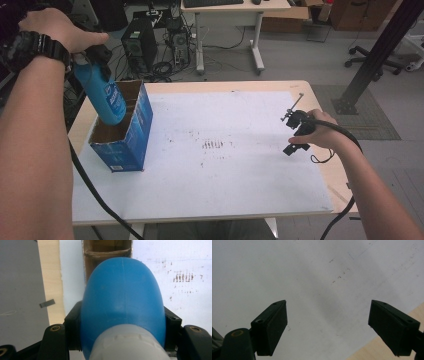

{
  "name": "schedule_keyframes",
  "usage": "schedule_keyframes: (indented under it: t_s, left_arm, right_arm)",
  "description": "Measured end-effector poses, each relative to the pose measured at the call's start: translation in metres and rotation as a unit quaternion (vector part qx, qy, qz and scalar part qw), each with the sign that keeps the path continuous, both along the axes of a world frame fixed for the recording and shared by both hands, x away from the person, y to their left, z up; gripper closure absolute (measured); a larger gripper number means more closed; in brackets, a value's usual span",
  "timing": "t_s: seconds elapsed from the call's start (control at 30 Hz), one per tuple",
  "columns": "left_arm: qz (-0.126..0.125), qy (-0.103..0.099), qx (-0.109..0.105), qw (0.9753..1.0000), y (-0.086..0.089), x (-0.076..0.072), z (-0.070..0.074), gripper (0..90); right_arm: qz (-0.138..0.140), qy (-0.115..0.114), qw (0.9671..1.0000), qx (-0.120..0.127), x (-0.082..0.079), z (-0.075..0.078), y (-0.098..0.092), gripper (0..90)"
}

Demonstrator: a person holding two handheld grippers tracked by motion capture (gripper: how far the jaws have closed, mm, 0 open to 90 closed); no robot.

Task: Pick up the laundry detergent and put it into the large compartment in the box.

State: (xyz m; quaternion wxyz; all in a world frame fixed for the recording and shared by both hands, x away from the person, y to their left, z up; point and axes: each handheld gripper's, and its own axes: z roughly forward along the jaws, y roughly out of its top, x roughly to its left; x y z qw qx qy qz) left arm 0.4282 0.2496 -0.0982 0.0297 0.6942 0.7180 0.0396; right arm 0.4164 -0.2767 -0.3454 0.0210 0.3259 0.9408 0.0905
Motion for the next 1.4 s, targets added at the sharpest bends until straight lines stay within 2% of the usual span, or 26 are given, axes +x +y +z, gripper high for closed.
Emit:
schedule_keyframes:
  t_s: [0.4,0.57,0.7,1.4]
  left_arm:
    - [0.004,-0.007,-0.007,0.9999,0.006,-0.001,-0.001,37.6]
    - [0.002,-0.003,-0.006,1.0,0.007,0.0,-0.003,37.6]
    - [0.009,-0.007,-0.008,0.9999,0.01,-0.001,-0.004,37.6]
    - [0.009,0.001,-0.005,0.9999,0.013,0.003,-0.024,37.6]
  right_arm:
    - [-0.002,0.0,1.0,-0.002,0.0,0.001,0.001,15.7]
    - [0.0,0.001,1.0,-0.001,0.0,0.001,0.003,15.7]
    - [-0.001,0.001,1.0,-0.001,0.0,0.001,0.003,15.7]
    - [0.001,0.002,1.0,-0.003,0.0,-0.001,0.004,15.7]
